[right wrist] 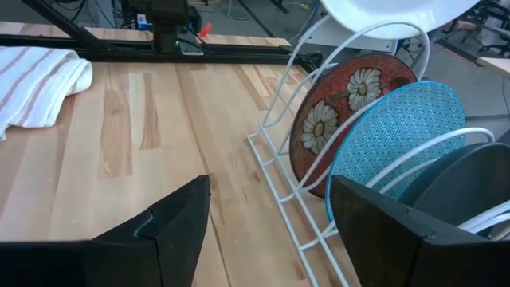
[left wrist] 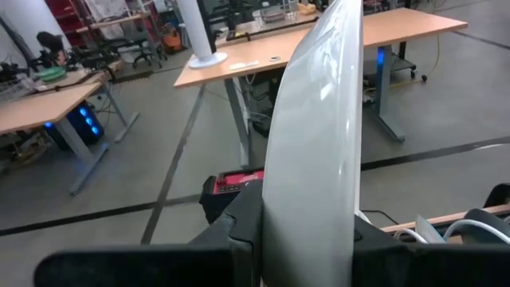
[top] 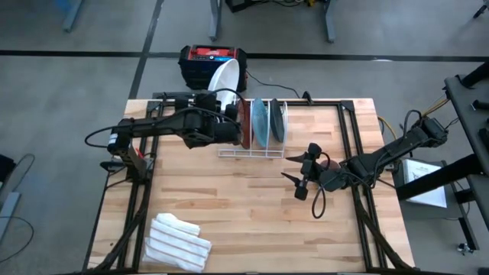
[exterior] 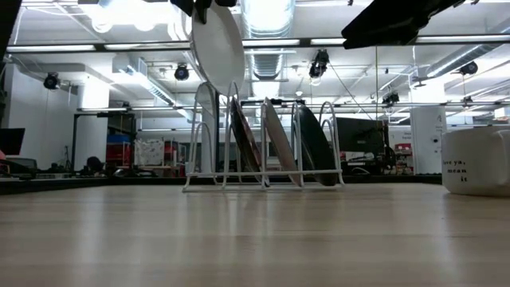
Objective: Sort dishes
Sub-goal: Put the white plate in the dish rack
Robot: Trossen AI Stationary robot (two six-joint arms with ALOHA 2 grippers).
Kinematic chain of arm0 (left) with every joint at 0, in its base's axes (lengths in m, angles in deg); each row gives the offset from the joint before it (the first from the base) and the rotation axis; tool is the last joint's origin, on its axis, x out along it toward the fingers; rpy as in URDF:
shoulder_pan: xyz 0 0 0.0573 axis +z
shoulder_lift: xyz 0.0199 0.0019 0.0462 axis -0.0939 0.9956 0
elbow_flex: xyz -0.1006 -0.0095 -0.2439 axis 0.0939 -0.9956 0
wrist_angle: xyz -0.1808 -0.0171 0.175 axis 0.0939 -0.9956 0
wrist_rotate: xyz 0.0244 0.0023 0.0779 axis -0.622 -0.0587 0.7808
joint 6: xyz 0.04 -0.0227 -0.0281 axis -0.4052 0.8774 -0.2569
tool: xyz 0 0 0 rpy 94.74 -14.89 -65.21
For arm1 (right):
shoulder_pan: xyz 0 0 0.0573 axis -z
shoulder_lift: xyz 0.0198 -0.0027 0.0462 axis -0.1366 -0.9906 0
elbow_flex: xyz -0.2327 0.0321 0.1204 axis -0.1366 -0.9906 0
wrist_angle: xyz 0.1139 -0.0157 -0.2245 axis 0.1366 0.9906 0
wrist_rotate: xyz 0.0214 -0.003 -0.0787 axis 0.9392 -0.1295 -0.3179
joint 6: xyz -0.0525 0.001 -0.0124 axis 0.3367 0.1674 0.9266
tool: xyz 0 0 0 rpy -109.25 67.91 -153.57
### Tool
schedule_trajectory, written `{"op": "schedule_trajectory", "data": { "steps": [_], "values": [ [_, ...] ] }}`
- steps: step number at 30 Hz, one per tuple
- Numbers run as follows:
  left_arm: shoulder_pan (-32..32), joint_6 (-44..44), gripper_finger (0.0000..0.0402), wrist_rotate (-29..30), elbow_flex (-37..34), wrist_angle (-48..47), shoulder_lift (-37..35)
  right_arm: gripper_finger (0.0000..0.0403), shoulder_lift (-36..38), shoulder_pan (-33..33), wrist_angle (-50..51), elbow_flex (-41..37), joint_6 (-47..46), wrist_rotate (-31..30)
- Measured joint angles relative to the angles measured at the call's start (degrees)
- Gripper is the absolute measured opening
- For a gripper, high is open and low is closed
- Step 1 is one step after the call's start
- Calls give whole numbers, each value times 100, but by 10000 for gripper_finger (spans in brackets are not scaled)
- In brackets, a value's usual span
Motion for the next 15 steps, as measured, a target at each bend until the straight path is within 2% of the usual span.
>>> {"op": "schedule_trajectory", "data": {
  "steps": [15],
  "values": [
    [-4, 177, 46, -7, -49, 22, 28, 241, 0, 0, -1, 0, 2, -1]
  ]
}}
